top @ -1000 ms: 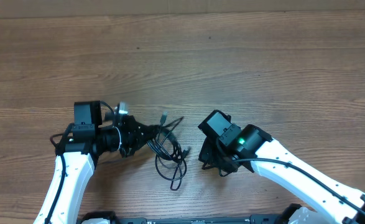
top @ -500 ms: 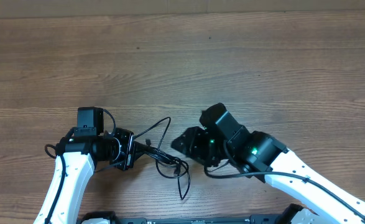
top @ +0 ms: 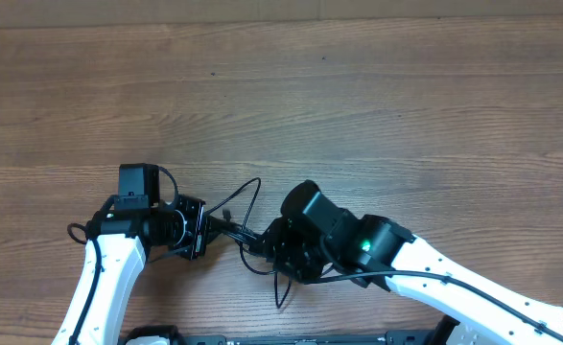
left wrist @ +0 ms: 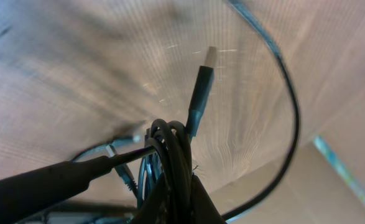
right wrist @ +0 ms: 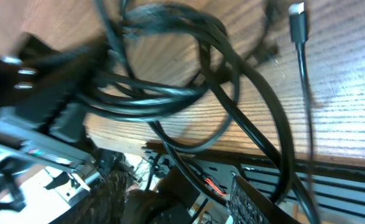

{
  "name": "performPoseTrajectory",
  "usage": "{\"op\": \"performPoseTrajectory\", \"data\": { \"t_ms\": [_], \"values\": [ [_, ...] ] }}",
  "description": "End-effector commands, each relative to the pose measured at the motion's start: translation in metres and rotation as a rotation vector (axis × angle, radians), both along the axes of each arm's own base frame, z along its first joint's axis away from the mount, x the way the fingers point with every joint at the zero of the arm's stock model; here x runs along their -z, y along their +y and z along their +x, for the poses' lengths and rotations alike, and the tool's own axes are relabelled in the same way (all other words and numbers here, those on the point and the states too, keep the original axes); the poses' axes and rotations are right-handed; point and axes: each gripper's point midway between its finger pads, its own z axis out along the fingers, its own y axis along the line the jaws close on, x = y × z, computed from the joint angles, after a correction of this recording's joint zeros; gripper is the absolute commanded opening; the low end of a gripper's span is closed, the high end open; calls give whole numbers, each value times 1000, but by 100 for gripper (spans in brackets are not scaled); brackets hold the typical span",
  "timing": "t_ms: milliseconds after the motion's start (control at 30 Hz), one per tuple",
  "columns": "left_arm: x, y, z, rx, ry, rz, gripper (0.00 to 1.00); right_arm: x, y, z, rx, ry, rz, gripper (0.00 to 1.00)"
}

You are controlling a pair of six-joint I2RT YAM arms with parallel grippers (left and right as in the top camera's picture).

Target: Untangle cables

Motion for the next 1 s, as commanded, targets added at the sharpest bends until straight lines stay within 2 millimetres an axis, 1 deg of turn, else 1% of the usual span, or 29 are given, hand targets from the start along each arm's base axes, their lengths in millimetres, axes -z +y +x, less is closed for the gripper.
{"op": "performPoseTrajectory", "data": {
  "t_ms": [0, 133, 400, 533, 633, 700, 767, 867, 933, 967],
  "values": [
    [-6, 1, 7, 116, -129, 38, 4, 11, 3, 0, 53, 45, -36, 52],
    [-7, 0, 7, 119, -131, 33, 4, 22, 4, 1, 74, 72, -65, 56],
    [-14, -10, 5, 137, -138, -36, 4, 42, 3, 2, 80, 100, -115, 54],
    [-17, -13, 4, 141, -138, -61, 4, 48, 0, 3, 88, 99, -142, 42],
    [-17, -12, 7, 130, -143, -57, 4, 49, -1, 2, 77, 93, -147, 28],
    [-20, -11, 14, 114, -164, -59, 4, 51, -4, 1, 59, 85, -165, 19],
    [-22, -8, 21, 78, -172, -66, 4, 53, -9, 0, 42, 75, -189, 14],
    [-26, -1, 31, -26, -149, -93, 4, 59, -21, -2, 5, 48, -244, 7],
    [-26, 6, 35, -106, -108, -116, 4, 63, -29, -2, -22, 21, -284, 6],
    [-26, 11, 37, -163, -77, -133, 4, 66, -36, -1, -27, 8, -321, 6]
  ]
}}
